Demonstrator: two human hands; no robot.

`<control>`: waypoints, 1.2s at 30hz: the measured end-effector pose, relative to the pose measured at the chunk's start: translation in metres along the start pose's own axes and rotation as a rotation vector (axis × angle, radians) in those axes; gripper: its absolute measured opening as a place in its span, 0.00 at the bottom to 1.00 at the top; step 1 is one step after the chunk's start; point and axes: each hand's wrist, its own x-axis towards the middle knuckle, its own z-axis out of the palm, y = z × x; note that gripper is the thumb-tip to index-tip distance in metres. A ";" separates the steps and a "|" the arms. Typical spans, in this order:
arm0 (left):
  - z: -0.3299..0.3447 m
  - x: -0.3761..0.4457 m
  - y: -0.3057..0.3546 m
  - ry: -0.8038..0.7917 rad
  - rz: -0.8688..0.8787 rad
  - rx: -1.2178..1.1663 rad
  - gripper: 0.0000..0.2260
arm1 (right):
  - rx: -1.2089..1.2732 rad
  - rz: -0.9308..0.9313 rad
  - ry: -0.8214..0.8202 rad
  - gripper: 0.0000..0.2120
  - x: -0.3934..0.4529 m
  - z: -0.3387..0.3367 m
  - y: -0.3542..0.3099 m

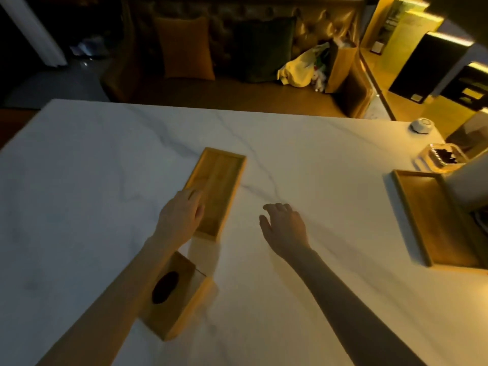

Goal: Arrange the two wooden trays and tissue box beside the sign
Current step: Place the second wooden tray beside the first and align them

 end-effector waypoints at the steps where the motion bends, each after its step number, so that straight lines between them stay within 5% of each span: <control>1: 0.002 0.000 -0.013 -0.011 -0.008 0.008 0.17 | 0.015 0.010 -0.025 0.18 0.002 0.009 -0.009; 7: 0.023 0.003 -0.070 -0.174 -0.142 -0.024 0.27 | 0.093 0.061 -0.198 0.26 0.011 0.062 -0.045; 18: 0.052 -0.011 -0.103 -0.241 -0.454 -0.345 0.15 | 0.158 0.181 -0.353 0.28 0.016 0.116 -0.069; 24: 0.047 -0.005 -0.095 -0.192 -0.587 -0.582 0.13 | 0.486 0.271 -0.304 0.25 0.020 0.121 -0.086; 29: 0.033 -0.007 -0.093 -0.126 -0.782 -1.049 0.15 | 0.878 0.410 -0.219 0.18 0.020 0.102 -0.083; 36: 0.019 -0.005 -0.079 -0.119 -0.806 -1.317 0.13 | 1.249 0.582 -0.168 0.11 0.026 0.075 -0.073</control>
